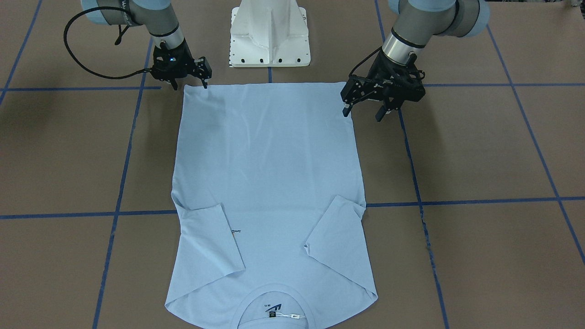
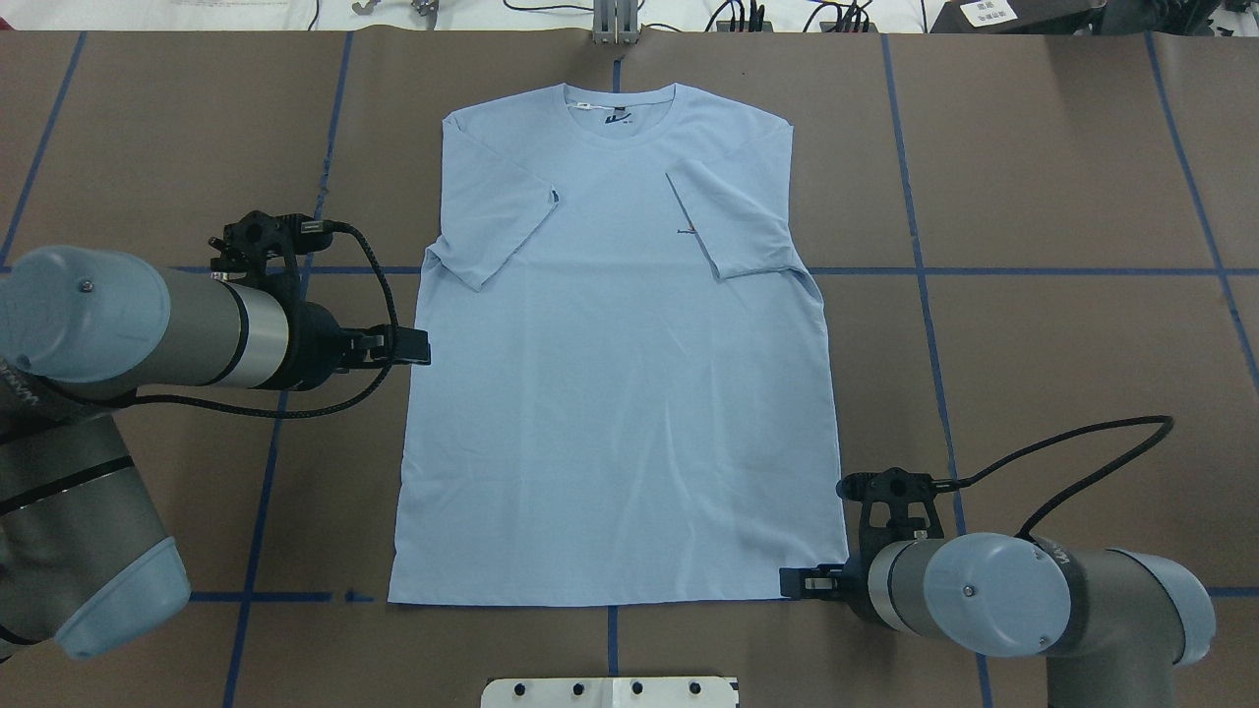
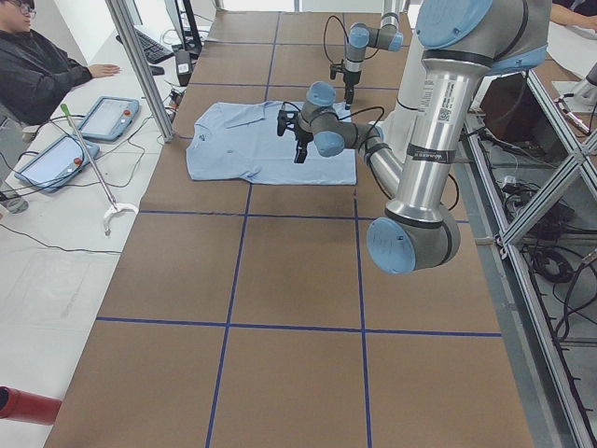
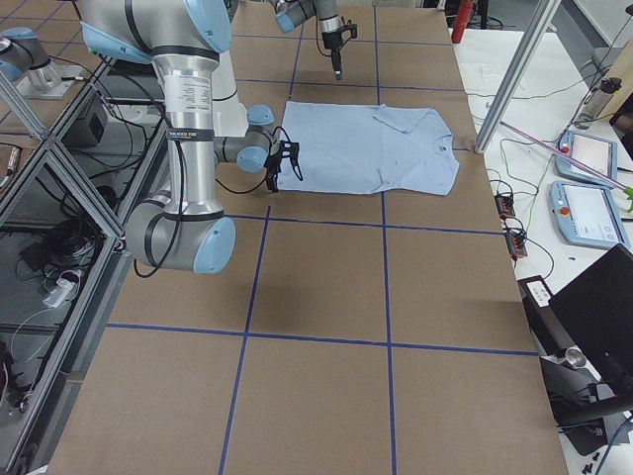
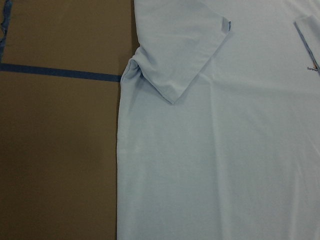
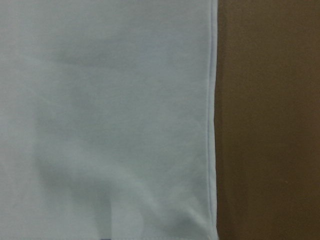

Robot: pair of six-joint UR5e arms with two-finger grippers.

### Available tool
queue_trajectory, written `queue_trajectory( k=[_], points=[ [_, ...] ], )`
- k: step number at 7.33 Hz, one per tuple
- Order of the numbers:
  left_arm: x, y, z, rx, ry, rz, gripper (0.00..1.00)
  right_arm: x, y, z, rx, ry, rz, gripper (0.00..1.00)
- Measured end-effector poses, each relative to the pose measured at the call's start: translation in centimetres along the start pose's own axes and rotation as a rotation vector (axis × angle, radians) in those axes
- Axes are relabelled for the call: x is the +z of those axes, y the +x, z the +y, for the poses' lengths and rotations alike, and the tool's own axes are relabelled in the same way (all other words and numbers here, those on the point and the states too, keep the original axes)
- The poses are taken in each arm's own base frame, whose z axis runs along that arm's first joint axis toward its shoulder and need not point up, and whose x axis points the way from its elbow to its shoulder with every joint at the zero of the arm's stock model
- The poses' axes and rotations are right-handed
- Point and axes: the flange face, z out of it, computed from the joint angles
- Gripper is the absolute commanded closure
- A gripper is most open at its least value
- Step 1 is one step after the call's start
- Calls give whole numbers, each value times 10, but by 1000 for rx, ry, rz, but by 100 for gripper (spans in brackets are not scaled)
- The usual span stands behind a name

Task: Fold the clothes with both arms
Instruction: 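Move the right gripper to the hem corner nearest the robot while the left withdraws, then move the left gripper to the other hem corner nearest the robot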

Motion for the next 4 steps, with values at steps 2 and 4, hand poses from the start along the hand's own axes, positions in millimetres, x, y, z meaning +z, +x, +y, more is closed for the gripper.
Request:
queue_trajectory(
  k=[2, 4],
  points=[
    [0, 1, 0, 1, 1, 1, 0, -2, 1, -4, 7, 3, -1, 67],
    [0, 0, 0, 2, 0, 1, 0, -5, 3, -9, 14, 6, -3, 75]
  ],
)
